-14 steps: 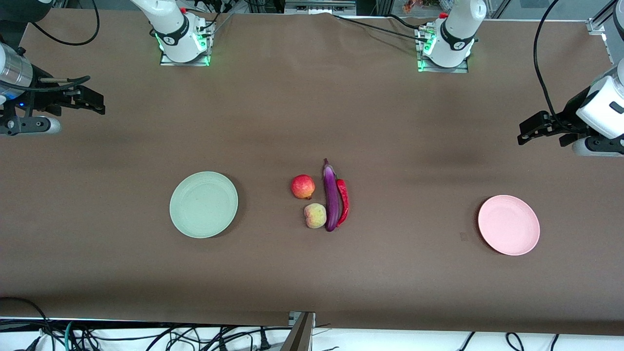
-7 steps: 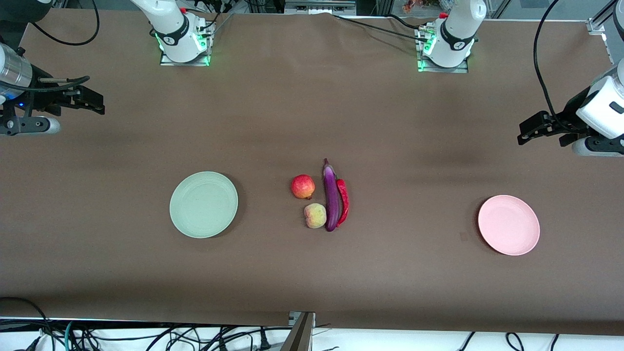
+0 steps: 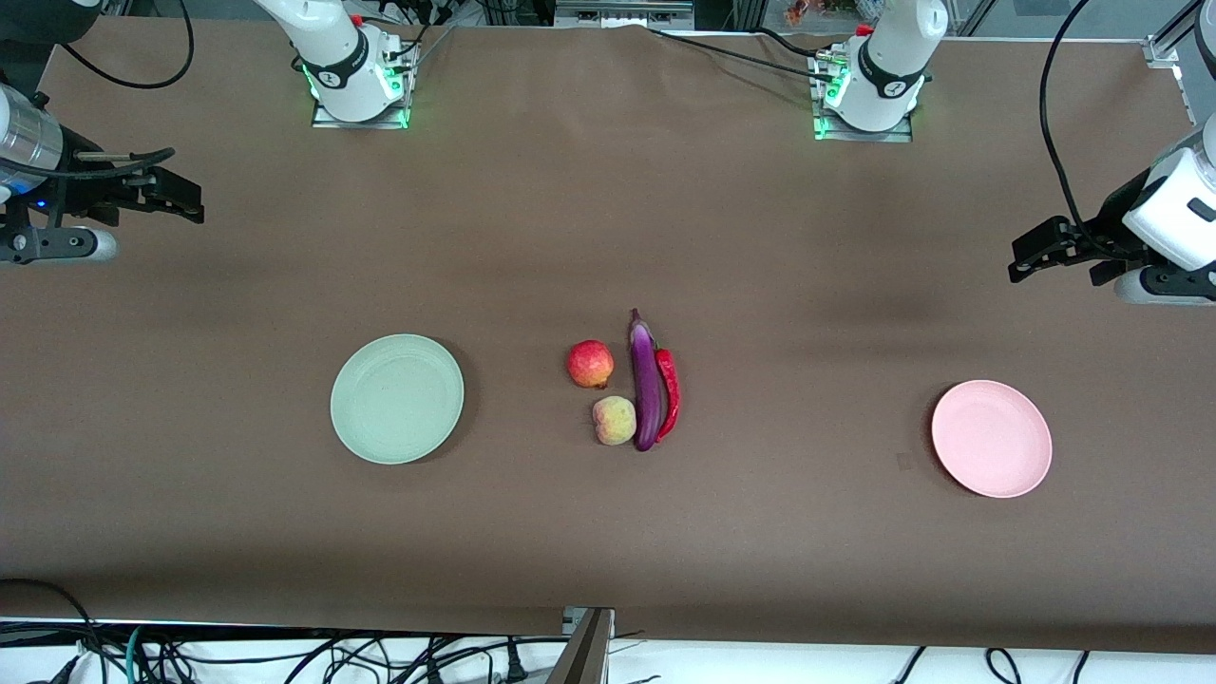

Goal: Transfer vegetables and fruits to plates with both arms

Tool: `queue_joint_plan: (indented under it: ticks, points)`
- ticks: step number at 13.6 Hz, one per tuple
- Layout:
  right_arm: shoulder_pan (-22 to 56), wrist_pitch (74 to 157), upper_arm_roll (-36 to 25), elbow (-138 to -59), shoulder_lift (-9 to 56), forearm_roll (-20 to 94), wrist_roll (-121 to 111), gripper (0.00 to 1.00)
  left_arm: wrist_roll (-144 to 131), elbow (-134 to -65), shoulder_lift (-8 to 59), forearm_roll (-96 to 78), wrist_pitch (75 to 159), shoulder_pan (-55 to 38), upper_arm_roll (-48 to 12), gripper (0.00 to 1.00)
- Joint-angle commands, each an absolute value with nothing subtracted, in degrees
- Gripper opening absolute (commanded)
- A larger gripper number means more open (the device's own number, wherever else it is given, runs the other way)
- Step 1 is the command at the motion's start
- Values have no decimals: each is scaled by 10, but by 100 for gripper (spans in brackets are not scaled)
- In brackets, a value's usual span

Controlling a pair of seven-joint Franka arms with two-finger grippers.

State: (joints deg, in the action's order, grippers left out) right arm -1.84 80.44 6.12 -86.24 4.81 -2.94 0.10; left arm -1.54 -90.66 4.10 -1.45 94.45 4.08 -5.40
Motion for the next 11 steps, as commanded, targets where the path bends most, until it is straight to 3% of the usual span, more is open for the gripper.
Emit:
queue_joint_plan:
  ticks: [1, 11]
  points:
    - [-25, 801, 67, -850, 53, -32, -6, 100, -18, -885, 48, -8, 932, 37, -56, 100]
    - [-25, 801, 67, -850, 53, -32, -6, 100, -18, -874, 49, -8, 931, 39, -63, 100]
